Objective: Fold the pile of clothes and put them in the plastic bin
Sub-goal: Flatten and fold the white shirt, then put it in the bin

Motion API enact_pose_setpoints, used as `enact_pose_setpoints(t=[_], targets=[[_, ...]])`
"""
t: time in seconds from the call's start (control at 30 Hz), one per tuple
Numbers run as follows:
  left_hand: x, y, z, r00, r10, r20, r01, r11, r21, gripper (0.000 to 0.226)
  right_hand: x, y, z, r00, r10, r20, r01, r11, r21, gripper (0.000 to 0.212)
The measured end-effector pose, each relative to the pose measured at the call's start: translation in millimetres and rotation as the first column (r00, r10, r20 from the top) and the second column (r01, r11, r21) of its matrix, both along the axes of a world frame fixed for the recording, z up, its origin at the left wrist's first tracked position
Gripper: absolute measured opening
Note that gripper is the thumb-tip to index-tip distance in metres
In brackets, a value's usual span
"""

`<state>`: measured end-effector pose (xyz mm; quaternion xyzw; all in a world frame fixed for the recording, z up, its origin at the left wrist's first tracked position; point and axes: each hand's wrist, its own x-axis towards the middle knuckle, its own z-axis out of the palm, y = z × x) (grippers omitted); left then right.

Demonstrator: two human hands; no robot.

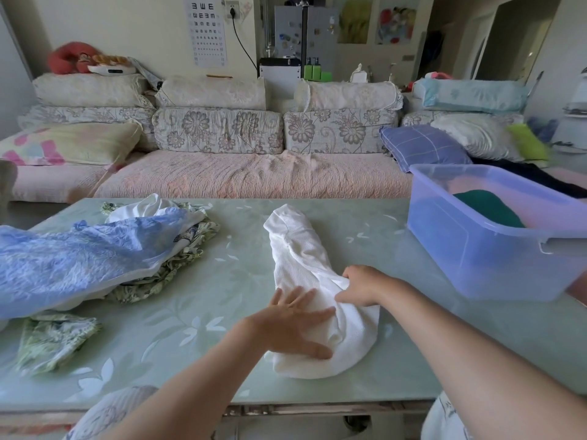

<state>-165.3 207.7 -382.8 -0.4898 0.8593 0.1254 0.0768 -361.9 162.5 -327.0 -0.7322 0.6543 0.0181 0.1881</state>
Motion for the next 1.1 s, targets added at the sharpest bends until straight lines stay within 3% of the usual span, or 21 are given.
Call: enact_pose_setpoints(t=[0.07, 0.13, 0.17, 0.23, 0.3, 0.33, 0.37, 0.43, 0.5, 0.57, 0.63, 0.73, 0.8, 0.87, 0.9, 1.0, 1.1], targets=[[-0.8, 5.5, 8.2, 0.994, 0.055, -0.094, -0.049, 0.997, 0.064, 0.07, -1.1, 4.5, 7.1, 1.0, -0.005, 0.004, 0.006, 0.995, -0.102, 0.032], [1.1, 6.9, 21.2, 0.905, 0.202, -0.374, -0.15, 0.975, 0.163, 0.041, 2.3, 10.0, 16.4, 1.0, 0.01, 0.014, -0.006, 0.972, -0.235, 0.021], [3.2, 6.6, 27.7, 0.801, 0.291, -0.523, -0.212, 0.955, 0.208, 0.028, 7.2, 14.7, 20.1, 0.998, 0.029, 0.05, -0.014, 0.96, -0.279, 0.015], [7.9, 5.7, 43.2, 0.468, 0.486, -0.738, -0.337, 0.871, 0.359, 0.022, 21.3, 27.0, 25.3, 0.974, 0.097, 0.205, -0.047, 0.971, -0.235, 0.015], [13.0, 6.4, 50.9, 0.142, 0.667, -0.732, -0.33, 0.728, 0.6, 0.026, 35.2, 41.1, 25.8, 0.907, 0.123, 0.402, -0.129, 0.992, -0.011, 0.017], [14.6, 9.2, 52.0, 0.073, 0.726, -0.684, -0.297, 0.671, 0.68, 0.029, 38.9, 47.1, 25.5, 0.891, 0.124, 0.437, -0.185, 0.978, 0.099, 0.015], [15.7, 11.8, 50.4, 0.08, 0.764, -0.64, -0.282, 0.633, 0.721, 0.03, 40.5, 50.9, 24.4, 0.889, 0.136, 0.437, -0.227, 0.96, 0.164, 0.013], [14.4, 15.4, 39.9, 0.19, 0.784, -0.591, -0.341, 0.617, 0.709, 0.038, 38.5, 51.8, 19.6, 0.894, 0.12, 0.432, -0.213, 0.961, 0.175, 0.013], [10.8, 20.2, 28.8, 0.343, 0.743, -0.575, -0.476, 0.665, 0.575, 0.058, 31.5, 46.1, 14.5, 0.898, 0.047, 0.438, -0.086, 0.994, 0.071, 0.014], [5.9, 22.3, 22.5, 0.454, 0.695, -0.558, -0.552, 0.711, 0.436, 0.062, 22.2, 38.7, 6.1, 0.934, 0.048, 0.355, -0.003, 0.992, -0.125, 0.016], [3.8, 22.2, 21.8, 0.489, 0.665, -0.565, -0.561, 0.735, 0.38, 0.054, 14.9, 33.7, -4.6, 0.977, 0.114, 0.178, -0.072, 0.972, -0.225, 0.029], [12.4, 19.4, 32.4, 0.51, 0.68, -0.526, -0.523, 0.731, 0.438, 0.038, 15.7, 33.7, -16.7, 0.976, 0.217, 0.022, -0.212, 0.968, -0.135, 0.074], [21.1, 22.7, 41.1, 0.659, 0.65, -0.378, -0.458, 0.746, 0.483, 0.026, 21.7, 36.4, -18.4, 0.955, 0.297, -0.002, -0.296, 0.951, -0.094, 0.088], [27.1, 28.1, 47.0, 0.826, 0.528, -0.195, -0.37, 0.771, 0.519, 0.016, 27.1, 39.7, -17.1, 0.933, 0.359, -0.017, -0.36, 0.931, -0.068, 0.086], [28.3, 29.9, 48.8, 0.869, 0.474, -0.144, -0.332, 0.772, 0.542, 0.015, 29.4, 40.7, -16.4, 0.922, 0.384, -0.036, -0.386, 0.921, -0.049, 0.081], [30.7, 21.7, 57.6, 0.902, 0.417, -0.114, -0.311, 0.809, 0.499, 0.016, 34.6, 37.2, -16.6, 0.91, 0.409, -0.067, -0.413, 0.909, -0.054, 0.064], [35.1, -3.8, 57.0, 0.788, 0.517, -0.335, -0.461, 0.855, 0.236, 0.017, 40.1, 25.2, -17.6, 0.925, 0.381, -0.011, -0.379, 0.916, -0.133, 0.04]])
